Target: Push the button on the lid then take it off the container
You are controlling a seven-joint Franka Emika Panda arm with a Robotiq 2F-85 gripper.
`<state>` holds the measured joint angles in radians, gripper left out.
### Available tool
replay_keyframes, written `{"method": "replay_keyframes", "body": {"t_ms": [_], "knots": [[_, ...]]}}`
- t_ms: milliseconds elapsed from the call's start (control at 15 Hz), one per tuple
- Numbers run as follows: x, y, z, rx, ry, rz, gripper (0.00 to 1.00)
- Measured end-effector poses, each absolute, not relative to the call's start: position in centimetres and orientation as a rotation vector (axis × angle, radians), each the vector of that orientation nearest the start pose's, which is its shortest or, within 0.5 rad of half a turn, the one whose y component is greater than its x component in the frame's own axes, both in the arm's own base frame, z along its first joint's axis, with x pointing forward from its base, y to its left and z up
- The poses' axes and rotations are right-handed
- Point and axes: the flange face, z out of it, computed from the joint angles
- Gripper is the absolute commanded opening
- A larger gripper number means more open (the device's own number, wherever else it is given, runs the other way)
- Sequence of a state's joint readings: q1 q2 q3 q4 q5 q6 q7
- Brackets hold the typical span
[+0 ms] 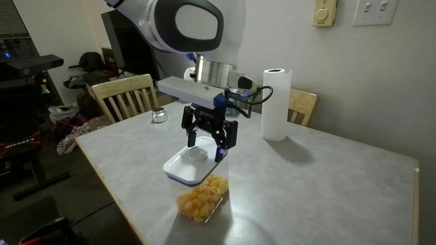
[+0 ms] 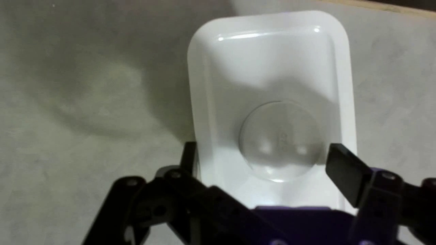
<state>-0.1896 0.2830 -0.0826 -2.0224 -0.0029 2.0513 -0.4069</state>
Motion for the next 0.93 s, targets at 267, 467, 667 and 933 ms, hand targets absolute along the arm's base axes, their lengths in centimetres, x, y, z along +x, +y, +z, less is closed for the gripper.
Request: {"method": "replay_keyframes", "body": {"t_ms": [267, 467, 667, 933], "knots": [[54.0, -14.3, 30.6, -3.071, -0.122, 0.36, 0.38], [54.1, -13.9, 31.2, -3.08, -0.085, 0.348, 0.68], [54.1, -13.7, 31.7, -3.088, -0.071, 0.341, 0.7], [54.0, -13.2, 32.1, -3.087, -0.076, 0.351, 0.98]]}}
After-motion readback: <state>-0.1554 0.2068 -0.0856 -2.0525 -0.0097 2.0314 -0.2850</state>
